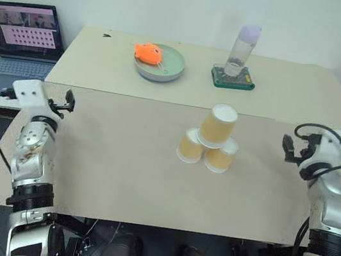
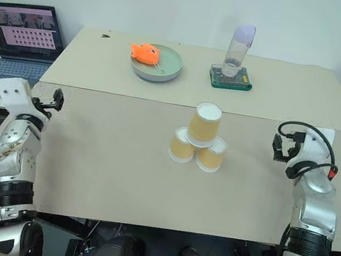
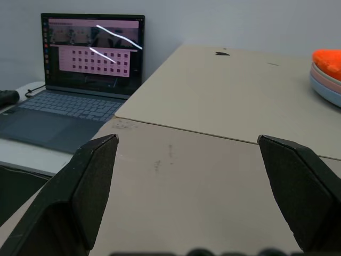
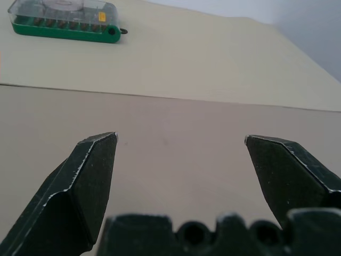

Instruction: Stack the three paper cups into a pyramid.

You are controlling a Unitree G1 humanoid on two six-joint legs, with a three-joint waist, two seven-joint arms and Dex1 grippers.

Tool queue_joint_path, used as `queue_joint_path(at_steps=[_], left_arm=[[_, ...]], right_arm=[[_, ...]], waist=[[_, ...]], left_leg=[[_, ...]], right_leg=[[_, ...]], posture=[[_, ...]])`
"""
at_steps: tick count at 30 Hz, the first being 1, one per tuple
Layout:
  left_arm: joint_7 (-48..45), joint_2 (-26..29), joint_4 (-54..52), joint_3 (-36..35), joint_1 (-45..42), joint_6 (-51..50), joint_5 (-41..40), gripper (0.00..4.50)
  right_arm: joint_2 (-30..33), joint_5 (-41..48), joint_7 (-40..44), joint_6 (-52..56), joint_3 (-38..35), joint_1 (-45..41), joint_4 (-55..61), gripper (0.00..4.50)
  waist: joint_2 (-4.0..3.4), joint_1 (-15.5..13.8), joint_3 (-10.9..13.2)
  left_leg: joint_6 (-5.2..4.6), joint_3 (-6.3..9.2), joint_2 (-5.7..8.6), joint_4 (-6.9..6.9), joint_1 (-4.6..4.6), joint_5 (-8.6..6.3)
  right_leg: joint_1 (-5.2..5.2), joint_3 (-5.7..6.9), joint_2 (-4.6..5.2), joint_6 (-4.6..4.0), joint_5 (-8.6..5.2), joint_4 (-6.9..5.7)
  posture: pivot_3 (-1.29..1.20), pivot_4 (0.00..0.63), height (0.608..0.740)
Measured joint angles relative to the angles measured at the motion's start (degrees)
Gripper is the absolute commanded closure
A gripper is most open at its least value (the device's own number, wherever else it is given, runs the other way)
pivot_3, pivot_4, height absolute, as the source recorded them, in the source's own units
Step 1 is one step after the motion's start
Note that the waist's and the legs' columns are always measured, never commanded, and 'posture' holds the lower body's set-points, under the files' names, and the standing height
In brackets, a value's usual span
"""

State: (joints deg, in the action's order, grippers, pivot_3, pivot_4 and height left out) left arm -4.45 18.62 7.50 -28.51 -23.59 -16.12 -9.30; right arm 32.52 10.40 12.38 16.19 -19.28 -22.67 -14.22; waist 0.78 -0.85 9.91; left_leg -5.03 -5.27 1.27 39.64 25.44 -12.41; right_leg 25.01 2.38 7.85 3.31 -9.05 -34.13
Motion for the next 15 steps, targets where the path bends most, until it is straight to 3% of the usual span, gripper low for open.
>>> queue_joint_path(at_steps=[15], left_arm=[[0.14, -0.01, 2.45, 0.01, 2.48, 4.79, -4.14, 0.02]], right_arm=[[0.42, -0.96, -1.10, -1.49, -1.62, 1.80, -0.94, 0.00]], waist=[[0.00, 0.86, -0.02]], left_leg=[[-0.22, -0.08, -0.15, 0.00, -0.17, -0.13]], right_leg=[[-0.06, -0.01, -0.10, -0.03, 0.01, -0.02]], posture=[[0.00, 0.150, 0.740]])
